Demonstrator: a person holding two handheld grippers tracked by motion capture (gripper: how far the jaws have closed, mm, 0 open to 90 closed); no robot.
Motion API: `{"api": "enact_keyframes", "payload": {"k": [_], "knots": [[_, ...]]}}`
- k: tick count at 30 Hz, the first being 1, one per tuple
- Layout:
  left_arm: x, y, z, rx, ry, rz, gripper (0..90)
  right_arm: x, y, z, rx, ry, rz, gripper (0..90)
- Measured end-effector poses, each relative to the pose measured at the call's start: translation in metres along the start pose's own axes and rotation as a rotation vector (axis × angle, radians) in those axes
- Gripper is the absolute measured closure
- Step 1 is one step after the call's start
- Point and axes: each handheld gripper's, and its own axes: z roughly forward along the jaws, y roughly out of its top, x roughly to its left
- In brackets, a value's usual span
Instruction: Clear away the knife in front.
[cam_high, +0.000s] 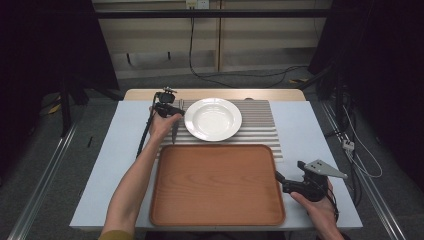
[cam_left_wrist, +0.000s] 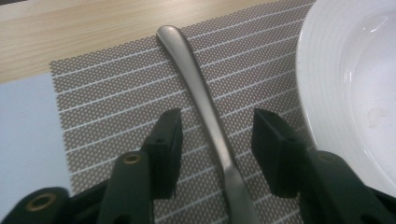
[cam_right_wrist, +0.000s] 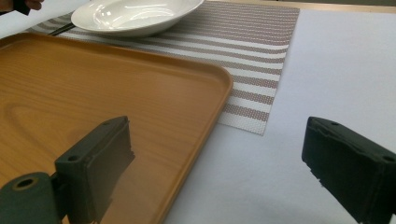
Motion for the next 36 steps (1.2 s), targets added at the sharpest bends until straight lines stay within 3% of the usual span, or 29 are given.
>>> {"api": "enact_keyframes", "payload": {"k": [2,4,8,10,15,19,27,36], "knots": [[-0.001,0.001,0.005,0.005,-0.003,0.002,60.5,0.000,0.000,0.000,0.000,0.000,0.001,8.1],[-0.002,0.003,0.008,0.023,0.021,0.011,65.9,0.000,0.000,-0.001,-0.001,-0.001,0.003,8.1],[0.000,0.007,0.008,0.047,0.030,0.022,69.5,0.000,0.000,-0.001,-0.002,0.001,0.000,8.1],[0.000,0.007,0.009,0.045,0.035,0.001,69.5,0.000,-0.001,-0.002,-0.002,0.000,-0.001,8.1],[-0.001,0.009,0.010,0.053,0.036,0.002,74.3,0.000,-0.001,-0.002,-0.003,0.001,-0.003,8.1],[-0.004,0.013,0.009,0.093,0.049,-0.013,75.9,0.000,-0.001,-0.002,-0.002,0.003,-0.004,8.1],[-0.002,0.015,0.007,0.137,0.022,-0.014,79.7,-0.001,-0.001,-0.002,-0.002,0.002,-0.002,8.1],[0.000,0.015,0.006,0.145,0.010,-0.008,79.2,-0.001,-0.001,-0.001,0.001,-0.001,-0.004,8.1]]}}
